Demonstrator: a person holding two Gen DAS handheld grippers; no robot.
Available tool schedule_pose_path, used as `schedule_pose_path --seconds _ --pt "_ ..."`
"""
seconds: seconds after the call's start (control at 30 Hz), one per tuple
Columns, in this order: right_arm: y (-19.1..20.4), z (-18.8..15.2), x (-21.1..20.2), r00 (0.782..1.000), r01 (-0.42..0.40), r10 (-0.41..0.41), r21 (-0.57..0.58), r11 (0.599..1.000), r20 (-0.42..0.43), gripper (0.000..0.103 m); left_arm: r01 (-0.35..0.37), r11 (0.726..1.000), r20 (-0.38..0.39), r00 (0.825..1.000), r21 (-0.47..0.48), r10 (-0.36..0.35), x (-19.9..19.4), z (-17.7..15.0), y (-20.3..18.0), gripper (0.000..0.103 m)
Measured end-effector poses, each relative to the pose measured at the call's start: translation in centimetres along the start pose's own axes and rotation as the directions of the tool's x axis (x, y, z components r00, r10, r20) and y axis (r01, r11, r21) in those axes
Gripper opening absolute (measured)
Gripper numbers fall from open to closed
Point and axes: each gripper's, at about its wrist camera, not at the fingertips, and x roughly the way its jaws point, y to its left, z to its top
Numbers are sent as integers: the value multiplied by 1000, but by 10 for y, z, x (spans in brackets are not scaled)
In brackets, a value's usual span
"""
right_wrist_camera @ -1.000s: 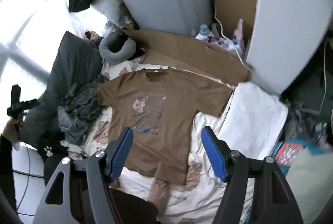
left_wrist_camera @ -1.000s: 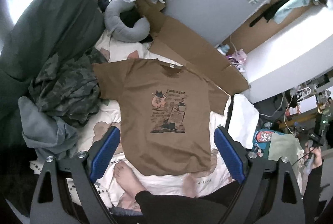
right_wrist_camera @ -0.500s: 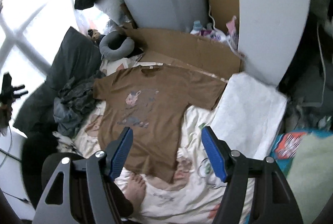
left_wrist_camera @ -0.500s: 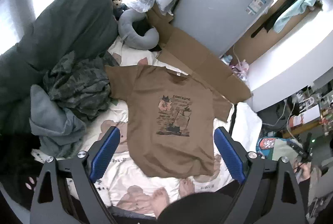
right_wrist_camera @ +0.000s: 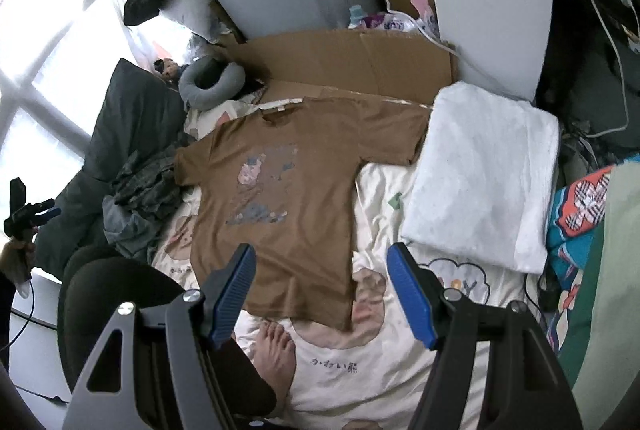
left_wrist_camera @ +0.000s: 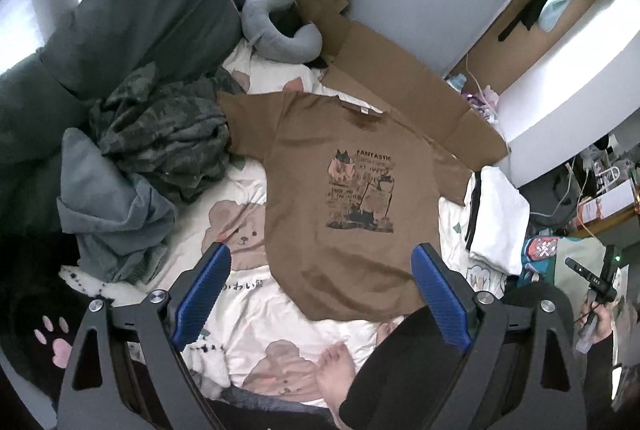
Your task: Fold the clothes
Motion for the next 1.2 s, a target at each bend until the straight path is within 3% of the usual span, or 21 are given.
schedule_pose_path --seconds 0.3,0.37,0.4,0.63,0.87,1.0,1.2 --pt "-16 -37 27 998 59 -59 6 998 -23 66 -72 996 -25 997 43 73 45 -33 5 92" --pt "-21 -47 36 997 69 -68 15 998 -37 66 -61 998 -46 997 25 62 56 -39 8 94" --pt "-23 -53 41 996 74 -73 20 997 -43 66 -58 998 -57 997 23 59 62 -43 8 103" --pt "-41 -91 67 993 107 -102 76 991 -64 66 -47 997 -107 993 57 53 101 -60 5 102" --pt "-52 -118 91 989 112 -101 106 988 -105 66 -5 1000 -116 993 4 6 133 -66 17 102" --pt "-58 -133 104 986 127 -112 119 985 -128 75 1 1000 -149 989 8 0 154 -73 19 102" --pt "-66 -151 127 980 135 -111 140 981 -163 77 13 1000 -183 983 0 -12 179 -86 23 102"
